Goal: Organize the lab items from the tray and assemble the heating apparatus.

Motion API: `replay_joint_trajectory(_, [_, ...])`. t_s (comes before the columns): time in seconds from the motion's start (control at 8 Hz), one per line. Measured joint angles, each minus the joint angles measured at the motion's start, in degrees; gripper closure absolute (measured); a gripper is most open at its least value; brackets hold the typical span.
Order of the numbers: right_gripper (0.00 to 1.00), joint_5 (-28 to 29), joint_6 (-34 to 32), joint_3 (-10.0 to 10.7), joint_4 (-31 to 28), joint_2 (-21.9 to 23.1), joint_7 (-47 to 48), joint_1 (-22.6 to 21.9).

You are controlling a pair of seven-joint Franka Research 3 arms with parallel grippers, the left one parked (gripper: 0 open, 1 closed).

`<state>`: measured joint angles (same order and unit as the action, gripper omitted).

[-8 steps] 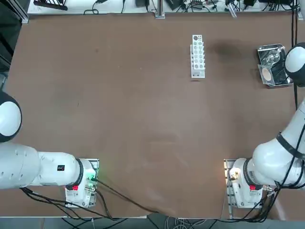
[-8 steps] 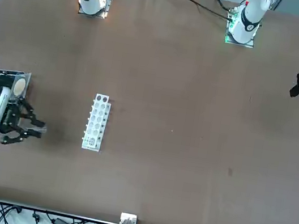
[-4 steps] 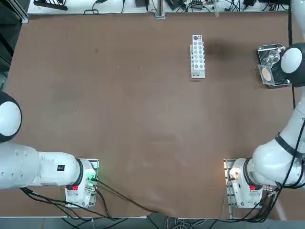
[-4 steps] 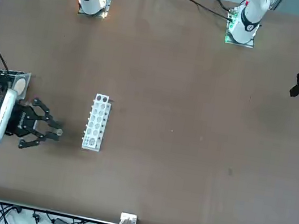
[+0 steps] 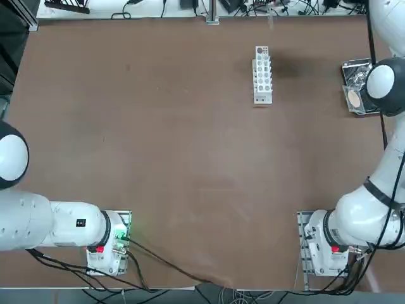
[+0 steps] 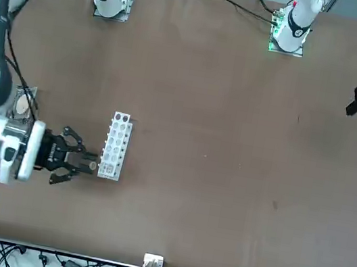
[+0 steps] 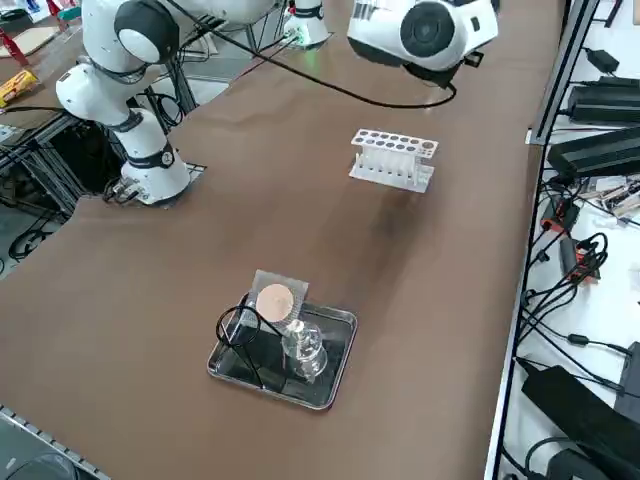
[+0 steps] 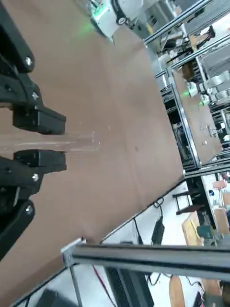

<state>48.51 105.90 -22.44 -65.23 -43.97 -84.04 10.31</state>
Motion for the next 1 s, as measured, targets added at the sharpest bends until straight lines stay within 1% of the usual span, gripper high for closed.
replay_joint_trajectory(0.12, [0.78, 1.0, 0.6, -0.4, -1.2, 0.6, -0.1, 0.1])
replay_joint_trajectory(0.5, [0.78, 4.0, 2.8, -0.7, -8.5, 5.4, -2.6, 0.8])
replay_joint_trajectory(0.62, [0.78, 5.9, 2.9, -0.7, -10.9, 6.1, -4.9, 1.3])
replay_joint_trajectory(1.0, [0.78, 11.2, 3.1, -0.6, -16.3, 6.0, -11.5, 3.1])
